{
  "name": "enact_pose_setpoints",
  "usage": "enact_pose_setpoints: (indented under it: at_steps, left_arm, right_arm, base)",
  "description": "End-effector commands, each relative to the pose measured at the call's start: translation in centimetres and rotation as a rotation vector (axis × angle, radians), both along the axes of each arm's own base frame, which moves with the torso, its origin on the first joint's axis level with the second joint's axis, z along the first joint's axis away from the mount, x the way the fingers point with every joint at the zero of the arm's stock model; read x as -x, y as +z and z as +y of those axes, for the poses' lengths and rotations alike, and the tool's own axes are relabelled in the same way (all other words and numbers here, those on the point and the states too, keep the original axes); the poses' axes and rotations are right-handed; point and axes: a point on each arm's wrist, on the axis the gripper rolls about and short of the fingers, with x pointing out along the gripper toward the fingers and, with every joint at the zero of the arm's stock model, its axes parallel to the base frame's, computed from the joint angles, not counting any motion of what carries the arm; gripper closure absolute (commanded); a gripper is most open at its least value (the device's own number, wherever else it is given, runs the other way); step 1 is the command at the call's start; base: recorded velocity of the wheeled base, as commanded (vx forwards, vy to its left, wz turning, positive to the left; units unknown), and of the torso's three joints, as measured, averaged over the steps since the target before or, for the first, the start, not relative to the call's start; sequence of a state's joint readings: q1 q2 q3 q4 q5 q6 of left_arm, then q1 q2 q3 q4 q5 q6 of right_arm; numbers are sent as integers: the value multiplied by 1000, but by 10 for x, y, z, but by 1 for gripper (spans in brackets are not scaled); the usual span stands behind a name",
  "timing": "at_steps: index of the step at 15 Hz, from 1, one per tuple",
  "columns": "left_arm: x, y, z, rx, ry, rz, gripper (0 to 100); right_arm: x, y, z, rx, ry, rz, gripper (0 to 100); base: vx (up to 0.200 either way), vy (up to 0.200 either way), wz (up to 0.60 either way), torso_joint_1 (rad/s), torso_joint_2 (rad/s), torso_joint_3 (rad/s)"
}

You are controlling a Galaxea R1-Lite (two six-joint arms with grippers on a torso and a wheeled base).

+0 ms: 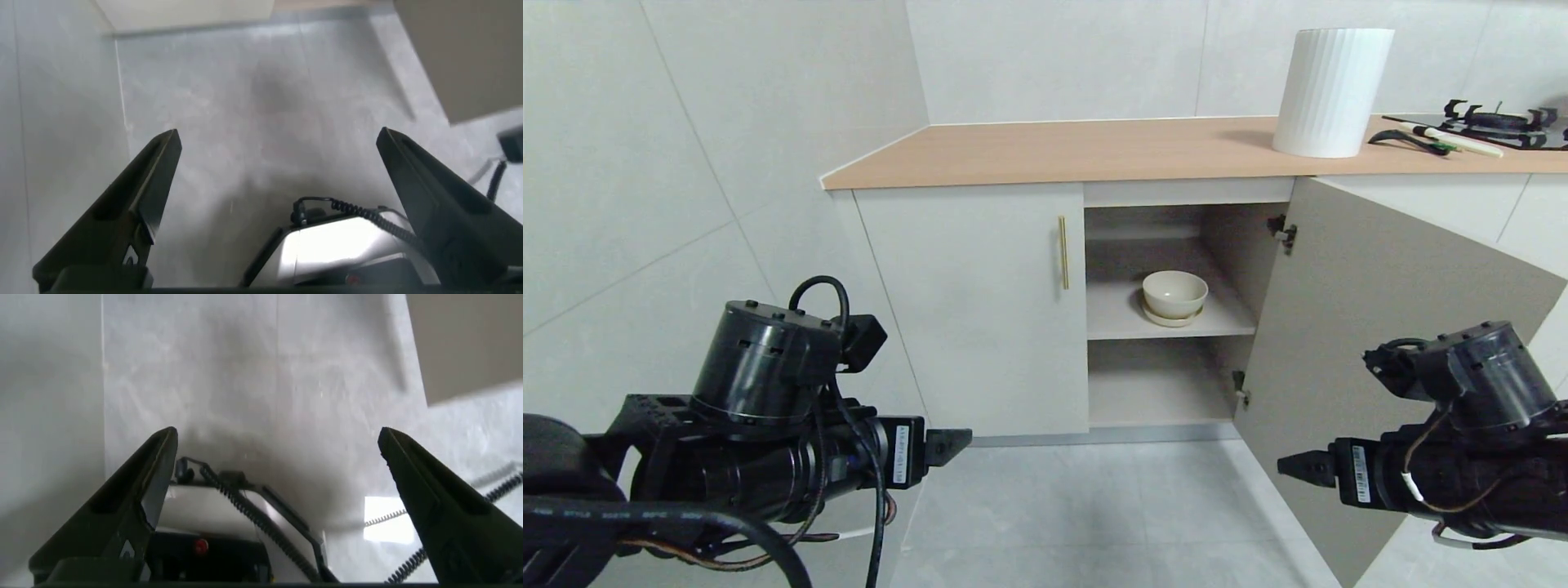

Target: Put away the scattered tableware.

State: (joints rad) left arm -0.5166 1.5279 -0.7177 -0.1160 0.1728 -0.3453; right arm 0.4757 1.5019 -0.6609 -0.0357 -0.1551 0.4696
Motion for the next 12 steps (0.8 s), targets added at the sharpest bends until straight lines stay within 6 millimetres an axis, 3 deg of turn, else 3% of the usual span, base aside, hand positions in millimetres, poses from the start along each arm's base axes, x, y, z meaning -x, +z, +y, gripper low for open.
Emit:
enact_pose_setpoints:
  at_steps: [1, 7, 12]
  left_arm:
    - [1, 1, 0, 2, 0, -5, 0]
    - [0, 0, 0, -1, 1, -1, 0]
    - [0, -1, 0, -2, 1, 0, 0]
  right_arm:
    - [18, 3, -9, -14, 5, -18, 0]
    - [42, -9, -22, -23, -16, 17, 0]
    - [55, -17, -31, -35, -49, 39, 0]
  base:
    - [0, 0, 0, 0, 0, 0]
    - [0, 0, 0, 0, 0, 0]
    - [0, -200, 0, 0, 2, 0]
